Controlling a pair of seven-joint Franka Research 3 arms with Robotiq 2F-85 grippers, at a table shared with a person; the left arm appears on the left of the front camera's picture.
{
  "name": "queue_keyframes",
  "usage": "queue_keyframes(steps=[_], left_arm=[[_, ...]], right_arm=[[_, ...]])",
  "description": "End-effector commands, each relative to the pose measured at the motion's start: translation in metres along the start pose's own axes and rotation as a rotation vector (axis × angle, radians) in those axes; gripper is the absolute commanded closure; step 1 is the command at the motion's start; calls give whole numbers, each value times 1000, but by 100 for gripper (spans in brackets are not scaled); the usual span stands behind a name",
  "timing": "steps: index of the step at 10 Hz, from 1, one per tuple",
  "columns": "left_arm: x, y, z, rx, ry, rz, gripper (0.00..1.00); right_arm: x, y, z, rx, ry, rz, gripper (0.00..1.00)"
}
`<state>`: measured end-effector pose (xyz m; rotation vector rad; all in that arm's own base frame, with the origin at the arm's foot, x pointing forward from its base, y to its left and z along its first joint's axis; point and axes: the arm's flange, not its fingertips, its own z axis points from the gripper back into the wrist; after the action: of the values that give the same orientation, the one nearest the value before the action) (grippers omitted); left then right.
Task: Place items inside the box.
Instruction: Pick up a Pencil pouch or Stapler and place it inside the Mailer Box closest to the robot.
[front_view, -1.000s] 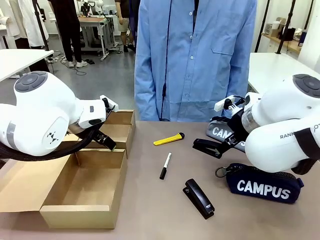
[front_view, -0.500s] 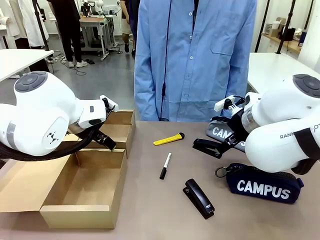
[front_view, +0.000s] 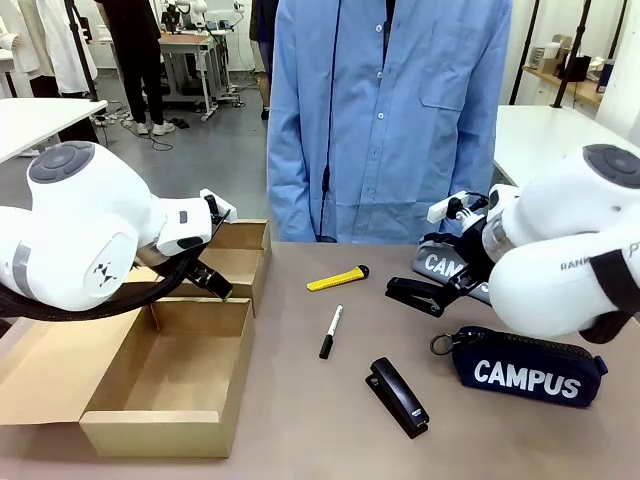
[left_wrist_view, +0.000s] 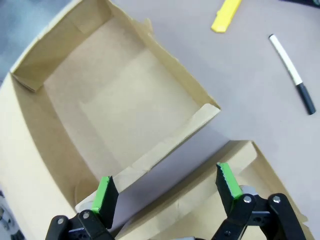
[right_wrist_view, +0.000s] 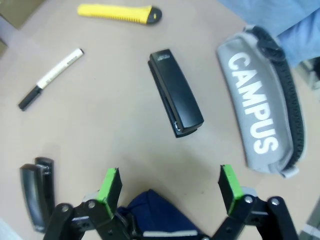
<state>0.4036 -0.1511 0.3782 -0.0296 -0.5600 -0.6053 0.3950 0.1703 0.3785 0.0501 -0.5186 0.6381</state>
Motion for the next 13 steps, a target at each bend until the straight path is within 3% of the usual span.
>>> queue_keyframes(steps=[1, 2, 3, 4, 6, 8, 9, 11, 12, 13], left_arm=[[14, 12, 75, -82, -58, 42, 0], [24, 18, 116, -94, 20, 178, 0], [19, 26, 149, -152, -33, 222, 0], [3, 44, 176, -299, -41, 220, 0], [-49, 108, 206, -676, -151, 261, 0], [-124, 219, 201, -835, -374, 675, 0], [-164, 254, 192, -864, -482, 836, 0], [-217, 278, 162, -985, -599, 1034, 0], [-227, 283, 144, -997, -639, 1174, 0], [-228, 283, 124, -996, -619, 1193, 0]], right_arm=[[19, -23, 77, 93, 86, -165, 0], [18, -38, 118, 110, 100, -280, 0], [5, -54, 156, 147, 123, -374, 0], [-24, -81, 192, 276, 90, -441, 0], [-103, -149, 228, 498, -59, -637, 0], [-203, -212, 250, 573, -259, -977, 0], [-248, -231, 254, 570, -353, -1088, 0], [-331, -264, 238, 584, -597, -1346, 0], [-358, -274, 222, 505, -695, -1438, 0], [-373, -277, 207, 502, -715, -1420, 0]])
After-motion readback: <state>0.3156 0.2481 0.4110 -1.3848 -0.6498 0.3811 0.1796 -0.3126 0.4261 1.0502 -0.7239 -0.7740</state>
